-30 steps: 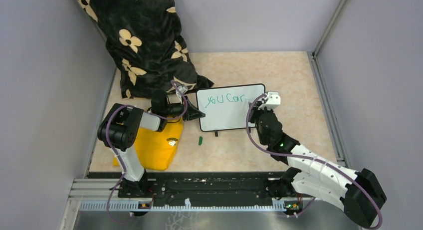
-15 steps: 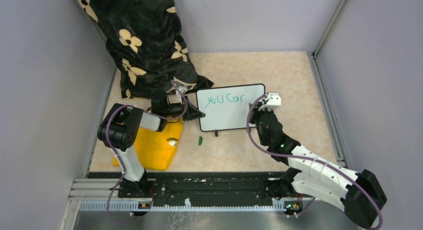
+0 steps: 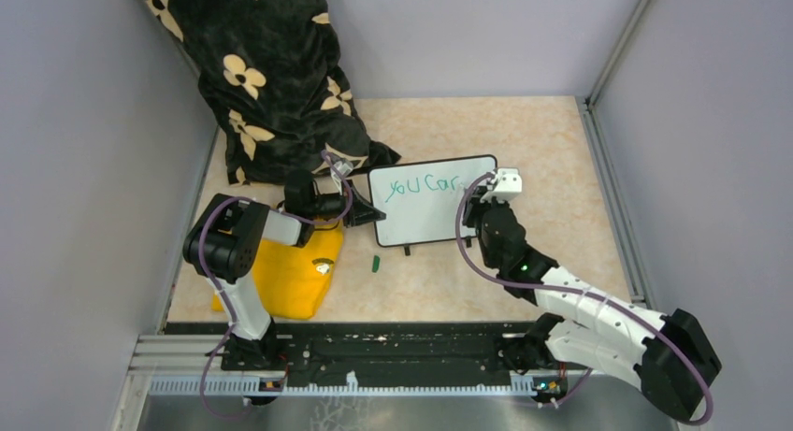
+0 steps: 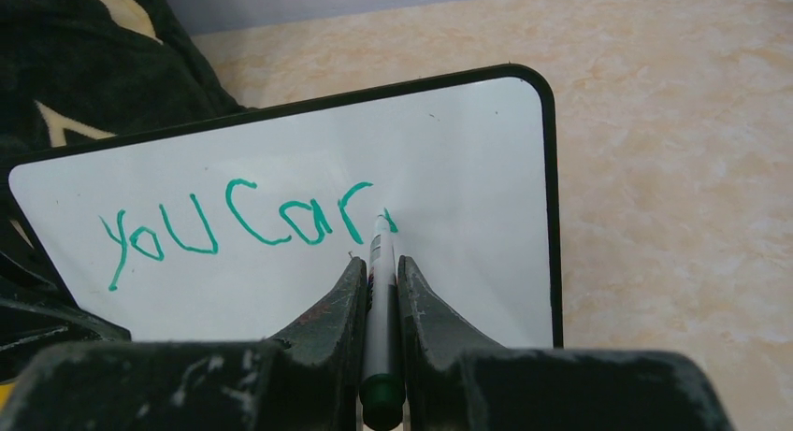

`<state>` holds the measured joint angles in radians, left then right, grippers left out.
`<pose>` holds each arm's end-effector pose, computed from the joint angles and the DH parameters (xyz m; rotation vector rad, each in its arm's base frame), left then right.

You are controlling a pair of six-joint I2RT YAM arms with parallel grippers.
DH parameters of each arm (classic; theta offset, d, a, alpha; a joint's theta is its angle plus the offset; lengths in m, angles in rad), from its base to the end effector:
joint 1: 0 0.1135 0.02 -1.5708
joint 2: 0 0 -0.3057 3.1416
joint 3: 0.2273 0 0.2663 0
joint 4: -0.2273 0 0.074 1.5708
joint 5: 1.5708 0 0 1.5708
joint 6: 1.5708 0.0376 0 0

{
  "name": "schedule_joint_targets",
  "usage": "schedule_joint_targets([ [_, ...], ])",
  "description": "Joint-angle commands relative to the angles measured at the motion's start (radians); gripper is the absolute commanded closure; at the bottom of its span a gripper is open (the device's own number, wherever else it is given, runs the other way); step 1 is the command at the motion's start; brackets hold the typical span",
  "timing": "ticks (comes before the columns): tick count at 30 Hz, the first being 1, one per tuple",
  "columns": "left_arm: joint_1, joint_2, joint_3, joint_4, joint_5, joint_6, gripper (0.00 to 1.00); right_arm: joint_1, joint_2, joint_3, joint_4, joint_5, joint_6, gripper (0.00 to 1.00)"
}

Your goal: Write a sentence on the whiteboard

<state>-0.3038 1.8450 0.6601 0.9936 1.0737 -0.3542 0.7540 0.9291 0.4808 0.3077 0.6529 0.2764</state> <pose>0.3205 -0.1351 0.1725 0.7844 1.7051 -1.3980 0.1612 0.1200 0.2855 0.0795 1.6850 0.2157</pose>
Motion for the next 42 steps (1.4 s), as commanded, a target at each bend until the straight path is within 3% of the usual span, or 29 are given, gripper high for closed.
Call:
schedule_joint_targets([
  [1, -0.015, 0.01, 0.004, -0.068, -0.046, 0.078, 1.0, -0.011, 0.014, 0.066, 0.058, 0.009, -0.026, 1.0],
  [26, -0.015, 0.011, 0.006, -0.074, -0.047, 0.083, 1.0, -0.023, 0.04, 0.088, 0.084, -0.003, -0.041, 1.0],
  [36, -0.015, 0.009, 0.006, -0.08, -0.051, 0.089, 1.0, -0.017, -0.13, 0.096, -0.046, -0.14, 0.012, 1.0],
  [42, -0.015, 0.009, 0.007, -0.085, -0.051, 0.09, 1.0, 0.064, -0.198, 0.104, -0.126, -0.151, -0.001, 1.0],
])
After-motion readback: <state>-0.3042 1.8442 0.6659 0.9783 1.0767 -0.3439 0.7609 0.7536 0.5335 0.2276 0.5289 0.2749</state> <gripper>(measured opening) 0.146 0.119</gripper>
